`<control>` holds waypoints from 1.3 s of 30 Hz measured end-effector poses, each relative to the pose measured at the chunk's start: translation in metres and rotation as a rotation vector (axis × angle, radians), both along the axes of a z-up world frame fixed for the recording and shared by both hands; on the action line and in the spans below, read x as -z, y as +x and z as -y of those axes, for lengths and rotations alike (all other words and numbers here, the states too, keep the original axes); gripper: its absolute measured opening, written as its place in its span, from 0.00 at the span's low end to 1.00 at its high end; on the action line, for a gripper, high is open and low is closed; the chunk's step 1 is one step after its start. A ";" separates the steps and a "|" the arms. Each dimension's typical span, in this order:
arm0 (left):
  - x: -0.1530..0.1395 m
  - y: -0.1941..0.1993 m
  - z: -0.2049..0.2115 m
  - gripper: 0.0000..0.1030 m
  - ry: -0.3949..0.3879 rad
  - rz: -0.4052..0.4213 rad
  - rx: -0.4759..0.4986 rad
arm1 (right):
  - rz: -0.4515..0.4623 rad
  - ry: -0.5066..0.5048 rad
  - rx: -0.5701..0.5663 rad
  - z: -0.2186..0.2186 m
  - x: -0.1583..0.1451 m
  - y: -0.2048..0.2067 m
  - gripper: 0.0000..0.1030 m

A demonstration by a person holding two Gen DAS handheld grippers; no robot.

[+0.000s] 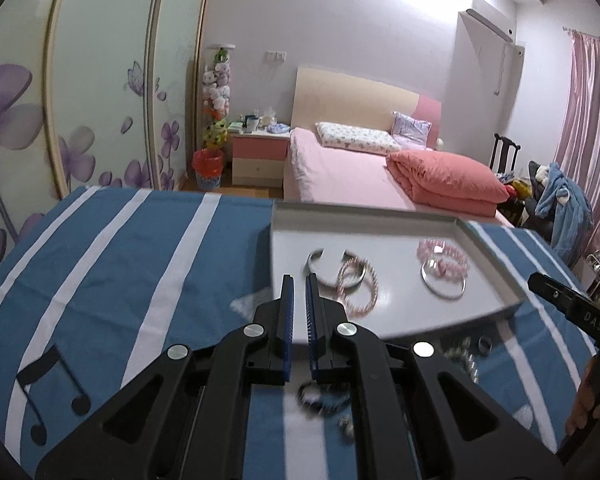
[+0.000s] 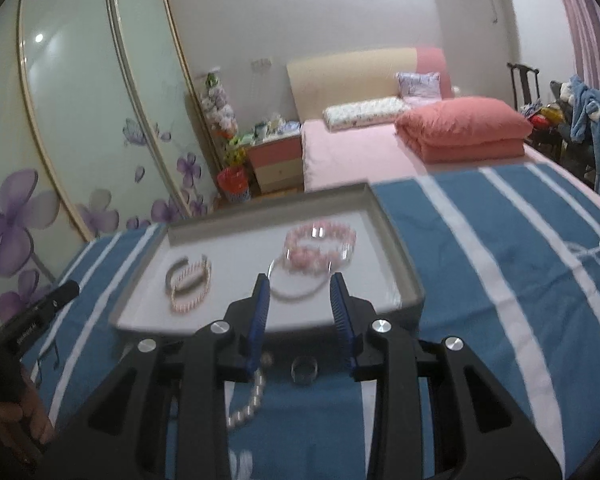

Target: Organize jewelry

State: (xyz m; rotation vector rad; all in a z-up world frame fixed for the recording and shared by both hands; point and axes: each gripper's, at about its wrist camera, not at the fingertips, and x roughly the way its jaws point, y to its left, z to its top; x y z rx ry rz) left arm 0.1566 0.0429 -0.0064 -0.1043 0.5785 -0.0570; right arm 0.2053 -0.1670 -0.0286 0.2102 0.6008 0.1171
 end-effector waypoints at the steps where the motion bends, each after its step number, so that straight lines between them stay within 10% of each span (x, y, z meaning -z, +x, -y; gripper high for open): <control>1: 0.003 -0.003 -0.002 0.08 0.003 -0.007 -0.003 | -0.027 -0.002 -0.015 -0.003 0.006 -0.003 0.32; 16: 0.020 -0.012 -0.010 0.12 0.016 -0.063 -0.013 | -0.274 -0.134 -0.125 -0.060 0.062 -0.001 0.28; 23: 0.028 -0.007 0.001 0.36 0.050 -0.099 0.032 | -0.266 -0.213 -0.146 -0.053 0.063 -0.013 0.10; 39: 0.056 0.006 0.034 0.30 0.216 -0.235 0.169 | -0.261 -0.209 -0.082 -0.023 0.062 -0.014 0.10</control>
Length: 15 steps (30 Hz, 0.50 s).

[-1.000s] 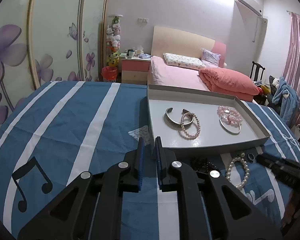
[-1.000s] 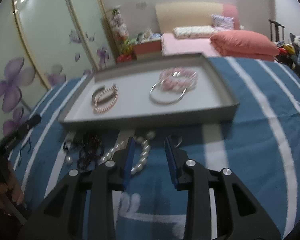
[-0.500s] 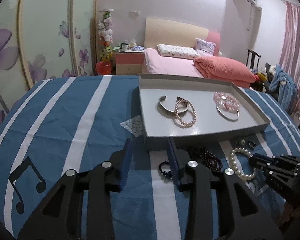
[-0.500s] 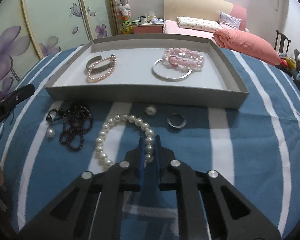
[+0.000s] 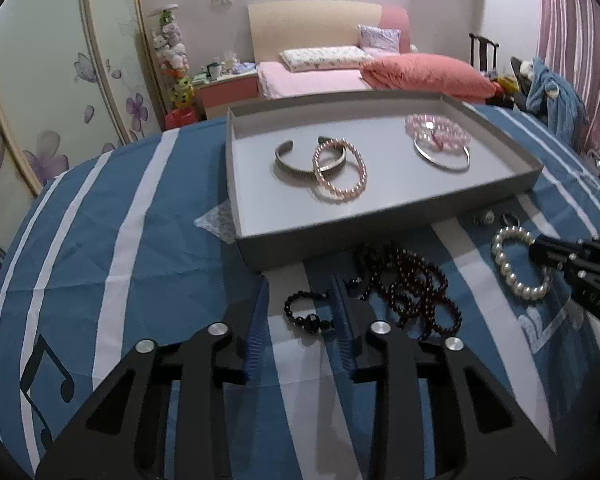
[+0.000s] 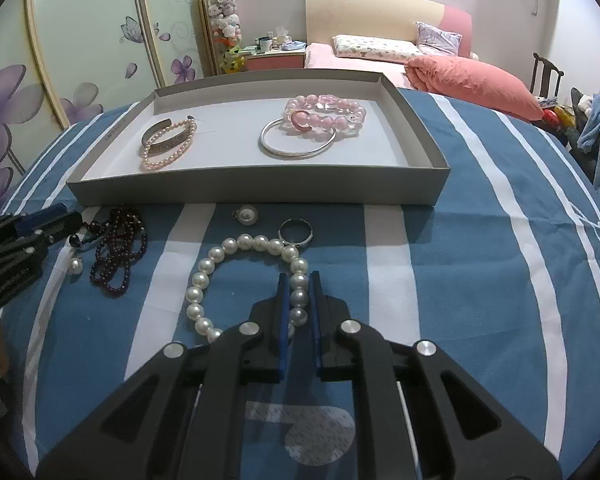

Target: Organize jewelry

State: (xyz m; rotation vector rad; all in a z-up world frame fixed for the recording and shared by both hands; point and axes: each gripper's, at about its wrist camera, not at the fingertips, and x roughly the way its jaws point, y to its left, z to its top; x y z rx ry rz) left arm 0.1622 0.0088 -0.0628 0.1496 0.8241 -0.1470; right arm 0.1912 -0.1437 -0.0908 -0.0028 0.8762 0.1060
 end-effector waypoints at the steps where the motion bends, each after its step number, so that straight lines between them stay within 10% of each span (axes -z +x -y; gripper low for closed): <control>1: 0.002 0.001 0.001 0.28 0.004 -0.008 0.001 | 0.000 0.000 0.000 0.000 0.000 0.000 0.10; 15: 0.008 -0.002 -0.009 0.16 0.037 -0.042 0.021 | -0.002 0.008 -0.002 0.000 0.000 0.000 0.10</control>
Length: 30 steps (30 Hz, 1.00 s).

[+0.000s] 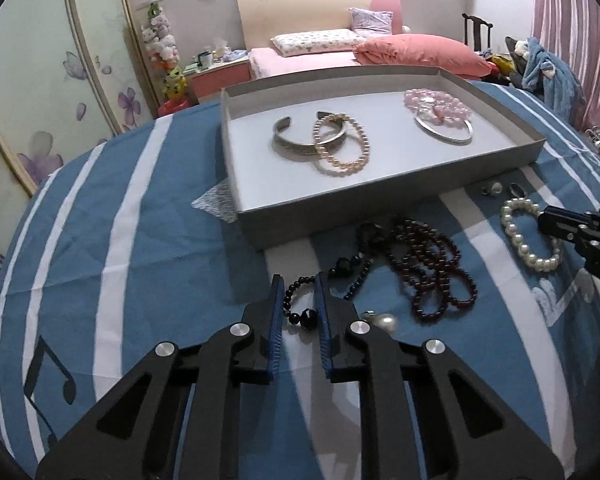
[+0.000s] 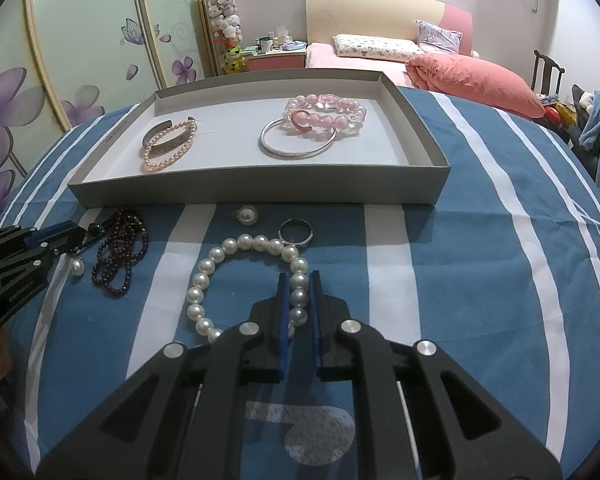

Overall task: Organize jewelry
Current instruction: 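Grasp the white pearl bracelet with the right tool while the left tool grasps the dark bead necklace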

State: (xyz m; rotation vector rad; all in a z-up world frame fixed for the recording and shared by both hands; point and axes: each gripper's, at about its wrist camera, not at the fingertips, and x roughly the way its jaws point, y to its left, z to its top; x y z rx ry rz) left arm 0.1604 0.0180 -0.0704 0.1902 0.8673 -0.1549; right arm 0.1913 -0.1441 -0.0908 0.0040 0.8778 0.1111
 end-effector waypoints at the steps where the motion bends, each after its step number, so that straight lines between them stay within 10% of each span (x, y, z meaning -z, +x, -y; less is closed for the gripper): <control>1: 0.000 0.000 -0.002 0.16 0.006 0.001 -0.010 | 0.000 0.001 0.000 0.000 0.000 0.000 0.10; 21: 0.002 -0.002 0.005 0.04 0.054 0.010 -0.015 | 0.002 -0.003 -0.005 0.000 -0.001 0.000 0.10; 30: -0.015 -0.005 -0.006 0.04 -0.065 0.058 -0.028 | 0.112 0.109 -0.022 0.001 -0.029 -0.012 0.10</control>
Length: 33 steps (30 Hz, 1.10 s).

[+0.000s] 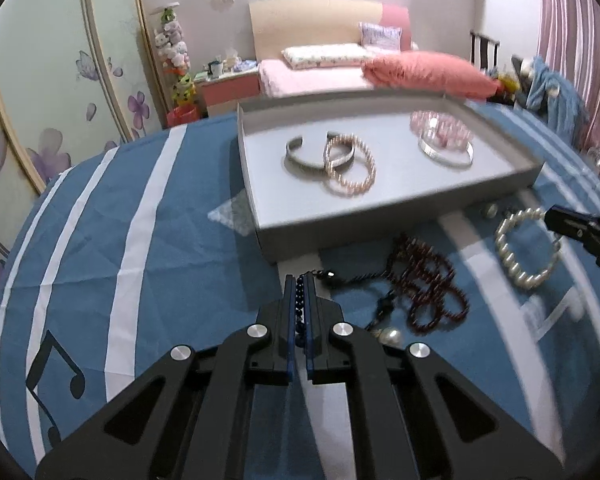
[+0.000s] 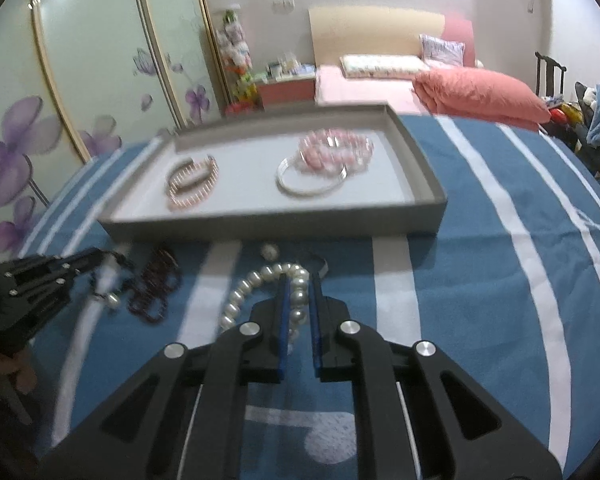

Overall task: Organize jewelry
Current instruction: 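Grasp the white pearl bracelet with the right tool while the left tool grasps the dark bead necklace, then carry the pearl bracelet and dark necklace over the grey tray and open both tools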

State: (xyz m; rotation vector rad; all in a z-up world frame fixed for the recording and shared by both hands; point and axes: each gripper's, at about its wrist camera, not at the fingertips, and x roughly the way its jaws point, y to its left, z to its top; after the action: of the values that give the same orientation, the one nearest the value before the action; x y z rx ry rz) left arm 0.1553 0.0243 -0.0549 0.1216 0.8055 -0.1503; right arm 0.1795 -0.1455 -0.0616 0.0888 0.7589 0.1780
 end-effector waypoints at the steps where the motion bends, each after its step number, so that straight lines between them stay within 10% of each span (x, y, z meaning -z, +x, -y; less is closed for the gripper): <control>1: -0.005 -0.001 -0.002 0.04 -0.025 0.015 -0.002 | 0.018 0.013 -0.005 0.000 -0.005 -0.001 0.10; 12: -0.029 -0.006 0.002 0.04 -0.193 0.091 0.023 | 0.132 0.111 -0.057 -0.013 -0.035 -0.018 0.10; 33: -0.061 -0.039 0.013 0.04 -0.235 0.243 -0.014 | 0.227 0.134 -0.035 -0.017 -0.050 -0.032 0.10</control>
State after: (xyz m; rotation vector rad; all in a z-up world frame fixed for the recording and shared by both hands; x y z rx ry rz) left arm 0.1161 0.0112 0.0056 -0.0872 0.5420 -0.2115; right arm 0.1472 -0.1282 -0.0116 0.1796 0.5223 0.2671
